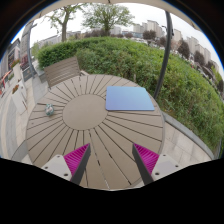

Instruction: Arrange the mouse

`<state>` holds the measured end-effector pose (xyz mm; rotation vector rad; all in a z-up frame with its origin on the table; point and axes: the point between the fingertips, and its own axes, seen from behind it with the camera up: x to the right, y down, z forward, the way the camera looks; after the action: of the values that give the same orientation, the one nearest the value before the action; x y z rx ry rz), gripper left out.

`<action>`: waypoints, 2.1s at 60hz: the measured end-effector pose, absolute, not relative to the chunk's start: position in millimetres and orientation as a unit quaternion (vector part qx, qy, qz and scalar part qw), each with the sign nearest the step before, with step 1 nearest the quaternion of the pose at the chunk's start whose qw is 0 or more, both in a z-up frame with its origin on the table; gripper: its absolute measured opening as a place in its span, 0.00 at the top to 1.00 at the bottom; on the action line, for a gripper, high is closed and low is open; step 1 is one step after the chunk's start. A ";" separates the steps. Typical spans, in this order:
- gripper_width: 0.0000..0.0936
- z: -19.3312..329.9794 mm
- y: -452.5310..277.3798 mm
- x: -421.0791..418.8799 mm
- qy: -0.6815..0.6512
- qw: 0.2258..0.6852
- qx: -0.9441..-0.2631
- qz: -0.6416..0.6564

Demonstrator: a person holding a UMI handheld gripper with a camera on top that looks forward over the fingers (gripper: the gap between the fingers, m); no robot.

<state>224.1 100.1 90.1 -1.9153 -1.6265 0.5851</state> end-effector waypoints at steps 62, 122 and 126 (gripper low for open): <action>0.09 26.8 -205.6 67.3 -0.665 0.291 -0.637 0.260; 0.13 -7.9 -182.1 -70.5 -0.608 0.314 -0.680 0.262; 0.13 -12.0 -178.7 -73.4 -0.606 0.312 -0.685 0.256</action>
<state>-73.4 -178.7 -12.0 -1.8085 -1.6004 0.6765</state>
